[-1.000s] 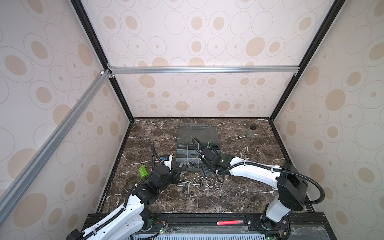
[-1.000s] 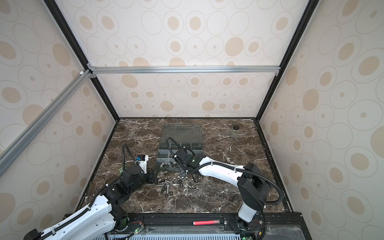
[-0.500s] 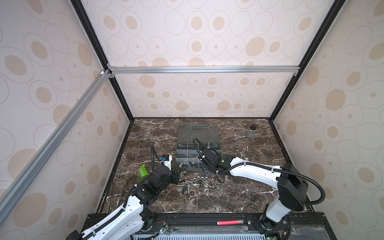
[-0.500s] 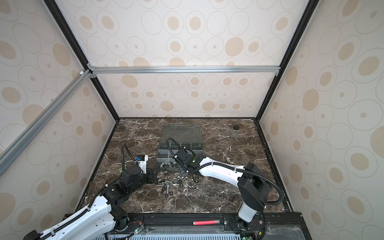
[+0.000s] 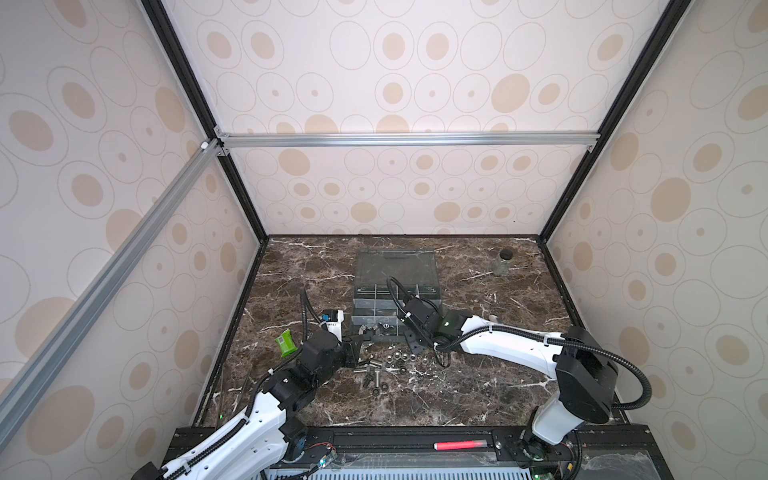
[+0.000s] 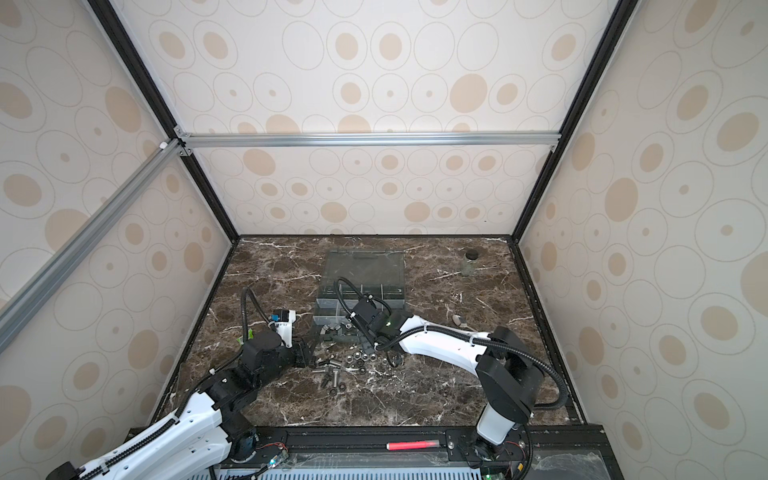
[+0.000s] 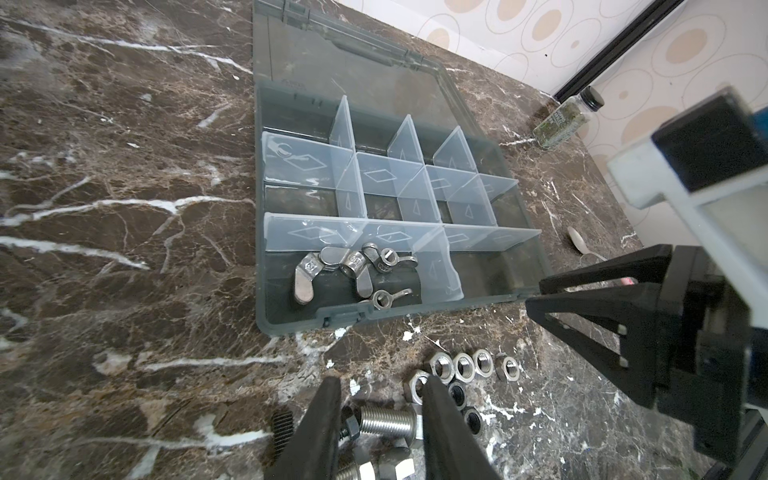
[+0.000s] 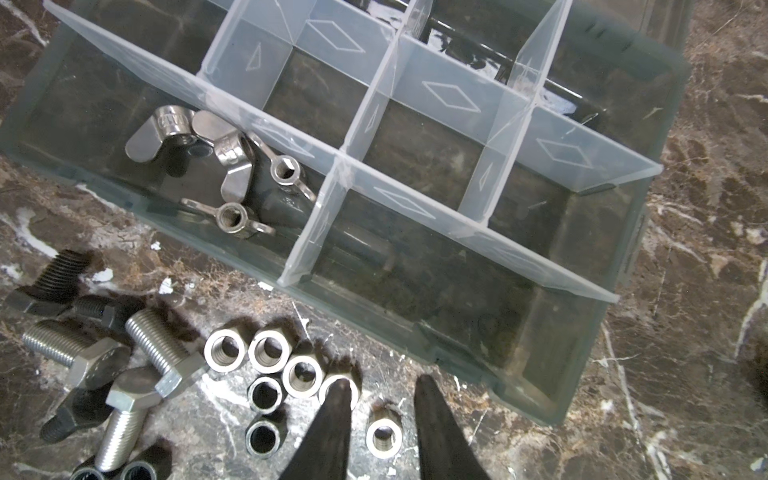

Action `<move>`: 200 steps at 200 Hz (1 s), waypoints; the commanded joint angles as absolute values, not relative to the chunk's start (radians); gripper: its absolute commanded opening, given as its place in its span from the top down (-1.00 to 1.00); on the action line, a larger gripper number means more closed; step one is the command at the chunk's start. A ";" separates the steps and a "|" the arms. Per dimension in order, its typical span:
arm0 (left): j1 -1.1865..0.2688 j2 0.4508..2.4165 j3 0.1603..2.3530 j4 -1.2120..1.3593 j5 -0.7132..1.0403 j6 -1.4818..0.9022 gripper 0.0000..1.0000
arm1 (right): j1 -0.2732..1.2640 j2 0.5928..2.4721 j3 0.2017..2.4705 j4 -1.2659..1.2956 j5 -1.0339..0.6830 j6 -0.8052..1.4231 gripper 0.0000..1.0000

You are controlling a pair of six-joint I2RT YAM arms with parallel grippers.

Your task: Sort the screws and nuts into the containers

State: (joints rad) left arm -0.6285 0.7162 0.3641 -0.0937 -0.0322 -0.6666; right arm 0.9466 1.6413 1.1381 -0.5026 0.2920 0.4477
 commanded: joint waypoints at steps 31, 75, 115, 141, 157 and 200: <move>-0.622 0.706 0.365 -0.113 -0.049 -0.696 0.33 | 0.939 1.610 1.118 -0.499 0.304 0.461 0.40; -0.623 0.706 0.368 -0.116 -0.049 -0.702 0.33 | 0.939 1.611 1.117 -0.497 0.304 0.457 0.40; -0.622 0.713 0.374 -0.115 -0.048 -0.706 0.33 | 0.939 1.607 1.112 -0.493 0.301 0.456 0.40; -0.622 0.715 0.377 -0.121 -0.049 -0.704 0.33 | 0.938 1.607 1.110 -0.492 0.302 0.454 0.40; -0.623 0.715 0.377 -0.123 -0.053 -0.706 0.33 | 0.938 1.605 1.106 -0.490 0.302 0.454 0.40; -0.623 0.719 0.380 -0.141 -0.061 -0.709 0.34 | 0.937 1.604 1.098 -0.485 0.300 0.456 0.40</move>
State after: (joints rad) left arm -0.6285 0.7177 0.3641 -0.1143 -0.0391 -0.6868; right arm 0.9451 1.6321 1.1152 -0.4850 0.2913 0.4480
